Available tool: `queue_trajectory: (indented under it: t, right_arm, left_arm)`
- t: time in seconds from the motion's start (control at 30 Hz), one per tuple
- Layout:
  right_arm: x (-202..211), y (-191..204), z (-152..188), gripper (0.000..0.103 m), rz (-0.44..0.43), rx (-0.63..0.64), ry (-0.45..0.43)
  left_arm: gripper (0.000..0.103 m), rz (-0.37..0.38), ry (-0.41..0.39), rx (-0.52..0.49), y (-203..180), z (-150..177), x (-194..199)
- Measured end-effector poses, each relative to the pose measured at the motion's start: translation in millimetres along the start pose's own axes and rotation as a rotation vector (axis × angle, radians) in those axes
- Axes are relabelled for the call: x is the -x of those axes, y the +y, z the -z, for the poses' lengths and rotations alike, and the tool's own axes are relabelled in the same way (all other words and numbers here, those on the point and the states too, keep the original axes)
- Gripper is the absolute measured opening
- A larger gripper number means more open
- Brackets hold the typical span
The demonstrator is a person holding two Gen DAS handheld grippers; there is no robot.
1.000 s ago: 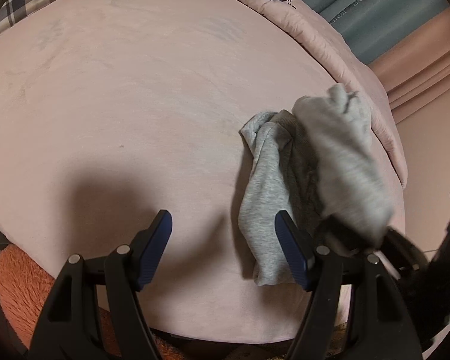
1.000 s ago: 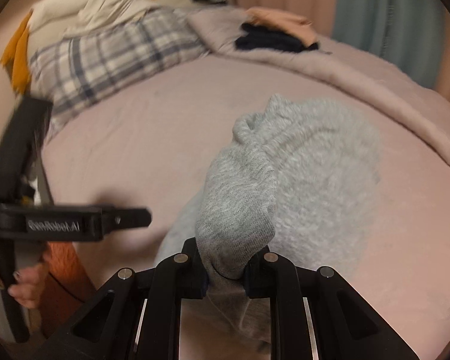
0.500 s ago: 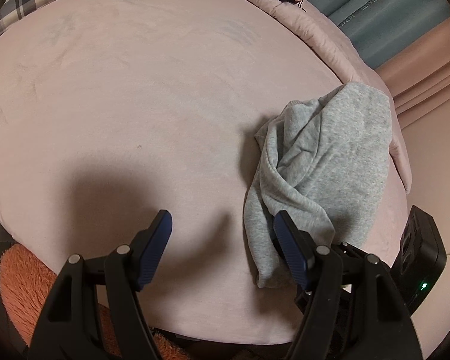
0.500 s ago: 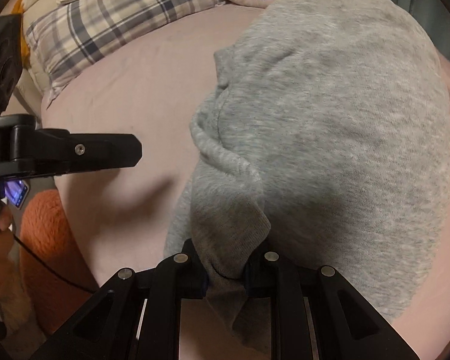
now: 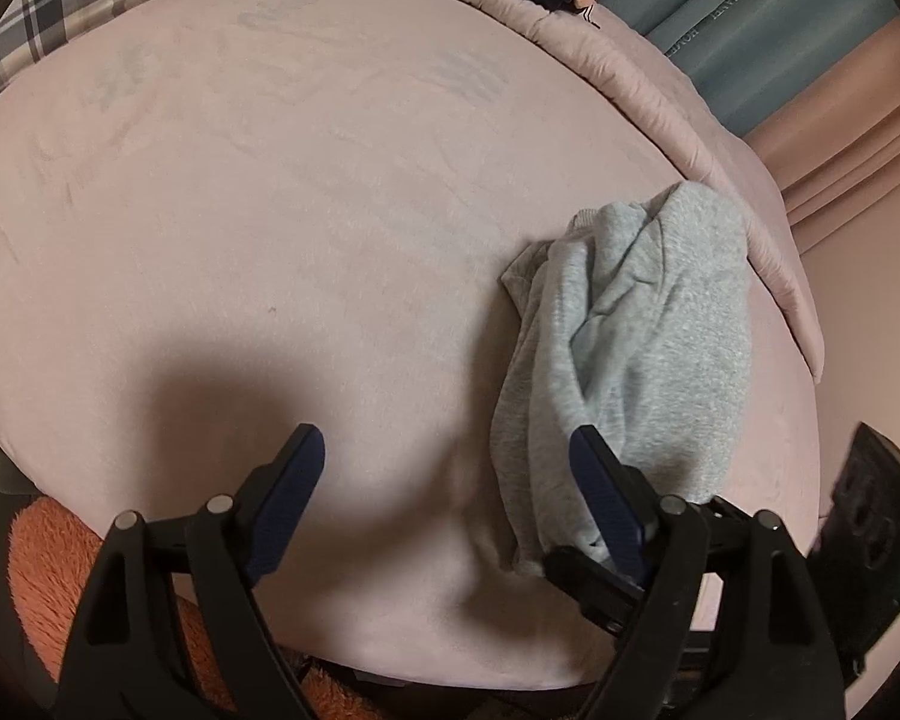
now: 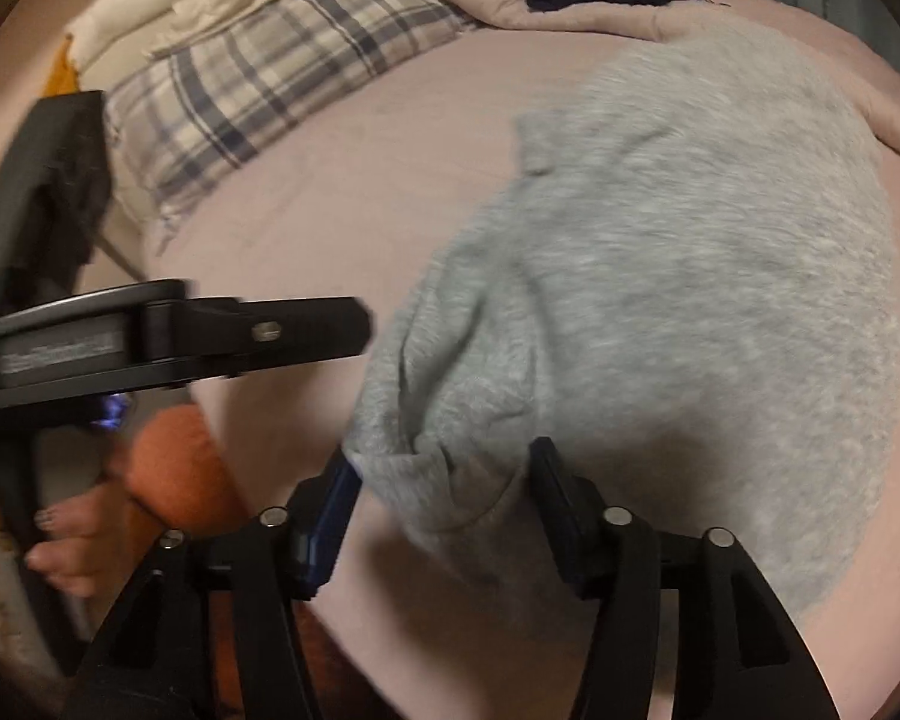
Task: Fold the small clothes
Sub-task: 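Fold the lifted edge over the bundle with the right gripper, then release, then move both open grippers onto the folded grey bundle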
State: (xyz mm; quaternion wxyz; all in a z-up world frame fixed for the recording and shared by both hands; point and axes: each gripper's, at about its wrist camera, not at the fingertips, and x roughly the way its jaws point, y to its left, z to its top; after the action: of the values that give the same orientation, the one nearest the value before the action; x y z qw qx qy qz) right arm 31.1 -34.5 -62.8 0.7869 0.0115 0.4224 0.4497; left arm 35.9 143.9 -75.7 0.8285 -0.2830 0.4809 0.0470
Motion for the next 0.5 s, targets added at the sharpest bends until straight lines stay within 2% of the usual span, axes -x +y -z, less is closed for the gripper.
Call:
queue_trajectory:
  t: [0.1, 0.17, 0.23, 0.27, 0.33, 0.5]
  right_arm:
    - [14, 5, 1, 0.062, 0.004, -0.002, -0.031]
    - [28, 2, 1, 0.075, -0.019, -0.019, -0.063]
    - [45, -2, 1, 0.077, -0.039, -0.041, -0.107]
    - [53, -4, 1, 0.077, -0.041, -0.051, -0.130]
    - [69, -8, 3, 0.080, -0.025, -0.074, -0.175]
    - [103, -34, 10, 0.087, 0.034, -0.156, -0.278]
  left_arm:
    - [0.085, 0.001, -0.013, -0.007, -1, 0, 4]
    - [0.085, 0.007, -0.019, -0.015, -3, -1, 6]
    - [0.088, 0.018, -0.025, -0.025, -7, -2, 9]
    - [0.092, 0.024, -0.029, -0.030, -9, -3, 10]
    - [0.099, 0.041, -0.040, -0.040, -15, -5, 12]
    - [0.101, 0.100, -0.041, -0.085, -34, -9, 11]
